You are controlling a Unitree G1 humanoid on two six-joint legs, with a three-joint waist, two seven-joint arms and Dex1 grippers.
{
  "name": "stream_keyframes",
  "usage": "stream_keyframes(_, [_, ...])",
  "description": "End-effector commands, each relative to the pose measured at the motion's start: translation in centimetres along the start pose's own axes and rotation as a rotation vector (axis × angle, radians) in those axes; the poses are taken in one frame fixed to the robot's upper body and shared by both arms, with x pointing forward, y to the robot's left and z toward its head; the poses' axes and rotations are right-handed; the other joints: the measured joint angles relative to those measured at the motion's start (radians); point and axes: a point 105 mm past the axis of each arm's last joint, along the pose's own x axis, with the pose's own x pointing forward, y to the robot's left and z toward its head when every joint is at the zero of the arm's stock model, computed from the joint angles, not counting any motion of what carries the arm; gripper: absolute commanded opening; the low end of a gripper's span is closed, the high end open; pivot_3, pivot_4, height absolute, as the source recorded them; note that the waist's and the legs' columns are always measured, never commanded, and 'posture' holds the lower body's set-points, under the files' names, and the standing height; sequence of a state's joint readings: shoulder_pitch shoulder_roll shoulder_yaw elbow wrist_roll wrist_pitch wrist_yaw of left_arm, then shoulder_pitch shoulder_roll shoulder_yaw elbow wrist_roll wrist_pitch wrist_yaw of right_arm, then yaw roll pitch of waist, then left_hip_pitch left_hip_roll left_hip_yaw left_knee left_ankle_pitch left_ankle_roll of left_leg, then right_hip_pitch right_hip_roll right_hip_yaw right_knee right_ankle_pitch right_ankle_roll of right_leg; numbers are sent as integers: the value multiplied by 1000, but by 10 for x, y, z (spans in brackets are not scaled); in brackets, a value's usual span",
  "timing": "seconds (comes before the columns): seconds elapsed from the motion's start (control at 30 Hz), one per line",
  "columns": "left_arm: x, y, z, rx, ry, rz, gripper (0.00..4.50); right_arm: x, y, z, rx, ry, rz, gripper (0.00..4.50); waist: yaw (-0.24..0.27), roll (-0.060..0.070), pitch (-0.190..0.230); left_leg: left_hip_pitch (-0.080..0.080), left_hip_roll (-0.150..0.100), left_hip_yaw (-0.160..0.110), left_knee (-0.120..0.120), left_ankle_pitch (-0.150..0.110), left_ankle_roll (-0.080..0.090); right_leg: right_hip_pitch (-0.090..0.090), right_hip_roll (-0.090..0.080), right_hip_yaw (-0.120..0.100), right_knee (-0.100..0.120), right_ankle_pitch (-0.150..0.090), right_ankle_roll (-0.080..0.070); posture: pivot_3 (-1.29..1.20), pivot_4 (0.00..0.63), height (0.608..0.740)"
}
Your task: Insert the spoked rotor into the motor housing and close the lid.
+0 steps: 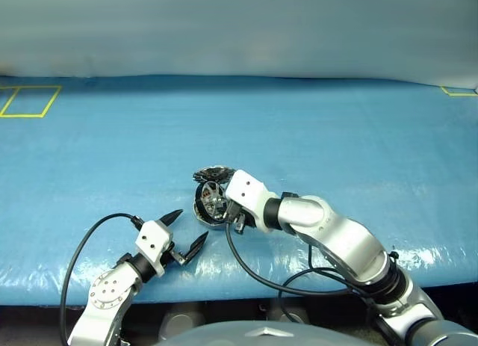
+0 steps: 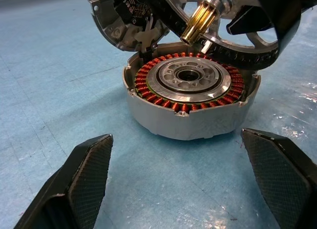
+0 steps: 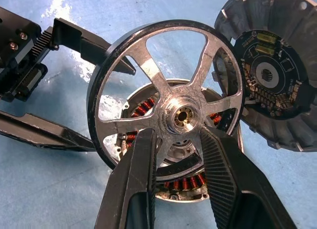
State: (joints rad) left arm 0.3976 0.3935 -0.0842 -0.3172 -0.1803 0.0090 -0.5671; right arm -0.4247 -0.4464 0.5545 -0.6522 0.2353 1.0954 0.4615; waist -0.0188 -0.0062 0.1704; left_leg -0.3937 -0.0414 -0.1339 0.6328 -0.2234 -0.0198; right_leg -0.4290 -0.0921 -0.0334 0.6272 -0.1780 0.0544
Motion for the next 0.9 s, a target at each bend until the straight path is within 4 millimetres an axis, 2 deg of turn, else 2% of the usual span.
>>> stream_keyframes(0.03, [0, 1, 10, 6, -42, 9, 4500, -4, 0, 8, -55, -8, -6, 1394, -1, 0, 0, 0, 0, 0, 0, 0, 0, 0, 0, 0, 0, 0, 0, 0, 150, 740])
stream_keyframes(0.37, [1, -1, 9, -4, -46, 12, 4500, 4, -5, 1, -46, 25, -21, 1394, -2, 0, 0, 0, 0, 0, 0, 0, 0, 0, 0, 0, 0, 0, 0, 0, 150, 740])
stream_keyframes(0.9, [2, -1, 8, -7, -47, 11, 4500, 11, -9, 4, -65, 25, -51, 1394, -3, 0, 0, 0, 0, 0, 0, 0, 0, 0, 0, 0, 0, 0, 0, 0, 150, 740])
